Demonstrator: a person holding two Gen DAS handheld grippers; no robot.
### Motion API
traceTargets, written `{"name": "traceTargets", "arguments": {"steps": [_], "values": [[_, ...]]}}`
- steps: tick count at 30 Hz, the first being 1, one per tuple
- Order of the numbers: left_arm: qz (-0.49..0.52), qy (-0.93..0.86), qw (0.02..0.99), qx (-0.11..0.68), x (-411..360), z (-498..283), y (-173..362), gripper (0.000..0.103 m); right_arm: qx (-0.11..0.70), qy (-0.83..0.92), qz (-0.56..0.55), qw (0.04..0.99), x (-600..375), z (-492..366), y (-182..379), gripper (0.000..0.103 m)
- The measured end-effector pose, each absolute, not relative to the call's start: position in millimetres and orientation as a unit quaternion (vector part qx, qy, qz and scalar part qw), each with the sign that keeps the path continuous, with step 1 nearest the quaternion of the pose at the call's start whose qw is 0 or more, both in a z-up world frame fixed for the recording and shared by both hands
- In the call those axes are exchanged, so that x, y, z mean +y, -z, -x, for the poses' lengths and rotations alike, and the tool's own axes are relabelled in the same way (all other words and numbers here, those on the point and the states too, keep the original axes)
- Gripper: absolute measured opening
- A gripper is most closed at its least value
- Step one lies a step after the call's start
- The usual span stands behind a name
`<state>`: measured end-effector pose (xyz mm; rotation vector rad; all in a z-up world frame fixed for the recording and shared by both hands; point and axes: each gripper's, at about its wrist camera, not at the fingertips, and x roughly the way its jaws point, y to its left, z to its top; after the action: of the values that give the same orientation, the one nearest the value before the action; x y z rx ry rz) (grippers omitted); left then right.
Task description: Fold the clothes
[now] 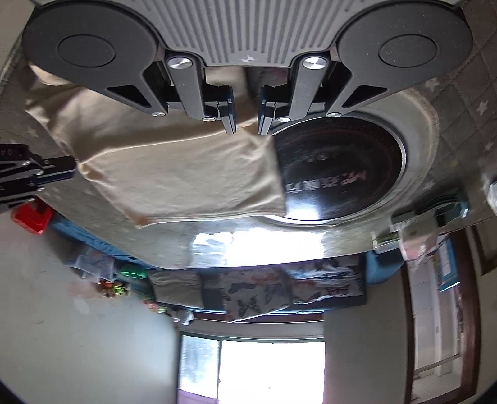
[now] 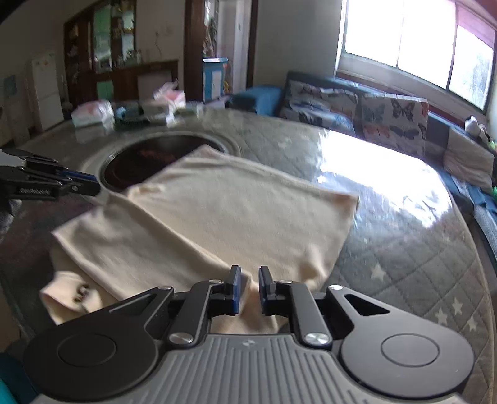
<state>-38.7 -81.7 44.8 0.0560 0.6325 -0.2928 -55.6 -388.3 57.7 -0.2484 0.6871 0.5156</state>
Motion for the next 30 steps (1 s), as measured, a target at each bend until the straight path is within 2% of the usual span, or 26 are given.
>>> {"name": "traceTargets", "arguments": {"steps": [13,17,22,25,30], "values": [[-0.108,0.224,0.918,0.307,-91,79,-36,0.017,0.372,-0.281,0.159,0.870,-389,89,-38,0.013],[-0.167,0.256,0.908,0.288,-91,107,-37,0.028,0.370,-0.278,0.156,0.872,-391,93,-39,0.013],[-0.231,0.290,0.889,0.267,-99,131,-29,0.029,0.364,-0.278,0.164,0.874,-393,99,-48,0.014],[-0.259,0.305,0.881,0.253,-110,138,-21,0.034,0.361,-0.281,0.178,0.871,-394,106,-52,0.016],[-0.289,0.325,0.871,0.228,-128,142,-7,0.034,0.361,-0.290,0.204,0.863,-392,121,-53,0.021]]}}
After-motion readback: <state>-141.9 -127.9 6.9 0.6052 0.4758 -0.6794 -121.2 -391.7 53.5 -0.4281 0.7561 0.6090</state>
